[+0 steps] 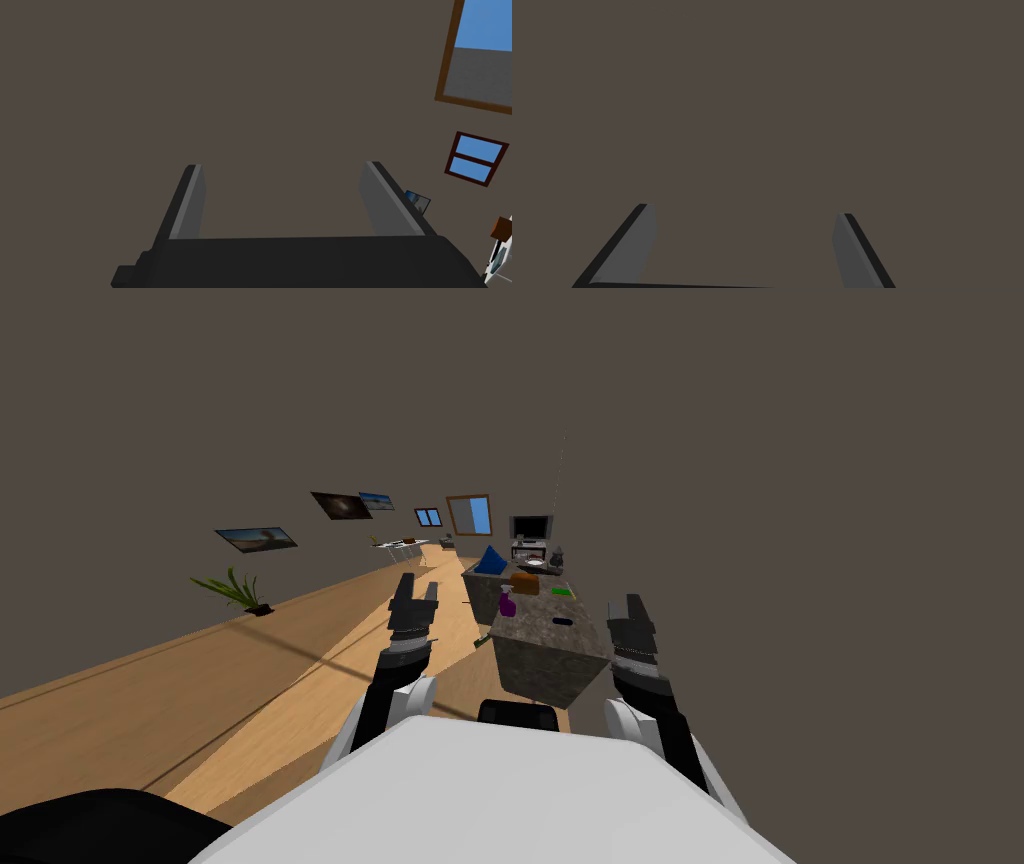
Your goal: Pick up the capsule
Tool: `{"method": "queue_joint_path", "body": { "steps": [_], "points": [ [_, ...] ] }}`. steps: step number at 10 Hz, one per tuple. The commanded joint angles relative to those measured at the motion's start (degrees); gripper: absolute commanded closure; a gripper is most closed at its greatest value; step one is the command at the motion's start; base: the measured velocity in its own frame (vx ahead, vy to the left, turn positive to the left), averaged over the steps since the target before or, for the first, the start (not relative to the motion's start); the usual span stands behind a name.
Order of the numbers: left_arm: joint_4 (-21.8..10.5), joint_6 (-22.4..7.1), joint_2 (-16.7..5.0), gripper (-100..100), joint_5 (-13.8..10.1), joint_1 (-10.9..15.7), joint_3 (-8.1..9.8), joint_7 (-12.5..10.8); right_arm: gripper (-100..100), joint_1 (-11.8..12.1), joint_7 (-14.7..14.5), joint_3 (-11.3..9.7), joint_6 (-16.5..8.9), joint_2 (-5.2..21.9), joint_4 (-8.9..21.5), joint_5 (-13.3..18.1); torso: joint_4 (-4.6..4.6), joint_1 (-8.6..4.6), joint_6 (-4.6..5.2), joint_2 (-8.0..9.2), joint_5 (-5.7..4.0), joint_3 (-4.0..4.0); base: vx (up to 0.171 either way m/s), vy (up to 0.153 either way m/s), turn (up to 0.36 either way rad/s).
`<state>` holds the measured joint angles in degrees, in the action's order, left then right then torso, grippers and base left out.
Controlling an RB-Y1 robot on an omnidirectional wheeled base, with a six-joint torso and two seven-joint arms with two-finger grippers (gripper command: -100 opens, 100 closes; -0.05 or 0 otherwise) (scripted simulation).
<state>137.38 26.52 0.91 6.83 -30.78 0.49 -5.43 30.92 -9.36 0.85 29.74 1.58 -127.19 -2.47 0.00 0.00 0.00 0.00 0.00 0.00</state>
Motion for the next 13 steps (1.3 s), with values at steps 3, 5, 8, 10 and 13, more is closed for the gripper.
{"method": "queue_joint_path", "body": {
  "steps": [3,5,8,10,13],
  "points": [
    [0.00,0.00,0.00,0,0.00,0.01,0.00,0.00,-100,2.89,-0.28,-2.22,3.26,5.39,3.08,0.59,0.03,0.06,-0.01,0.16,0.01,0.09,-0.043,0.025,0.070],
    [0.00,0.00,0.01,0,0.00,0.01,-0.01,0.00,-100,4.95,-0.63,-3.85,5.47,8.69,5.64,1.35,0.06,0.18,0.00,0.28,0.04,0.16,-0.075,0.055,0.090],
    [0.00,0.00,0.01,0,0.00,0.02,-0.01,0.00,-100,7.11,-1.14,-5.71,7.77,12.46,8.77,2.50,0.10,0.29,-0.01,0.46,0.06,0.27,-0.099,0.071,0.082],
    [0.00,0.00,0.00,0,0.00,0.01,-0.01,0.00,-100,9.22,-1.83,-7.71,9.96,16.13,12.37,4.10,0.06,0.17,0.00,0.24,0.04,0.14,-0.055,0.061,0.109],
    [0.00,0.00,0.00,0,0.00,0.01,-0.01,0.00,-100,11.14,-2.72,-9.61,11.87,20.44,15.87,6.15,0.06,0.18,-0.02,0.24,0.04,0.14,-0.060,0.069,0.123]
  ]
}}
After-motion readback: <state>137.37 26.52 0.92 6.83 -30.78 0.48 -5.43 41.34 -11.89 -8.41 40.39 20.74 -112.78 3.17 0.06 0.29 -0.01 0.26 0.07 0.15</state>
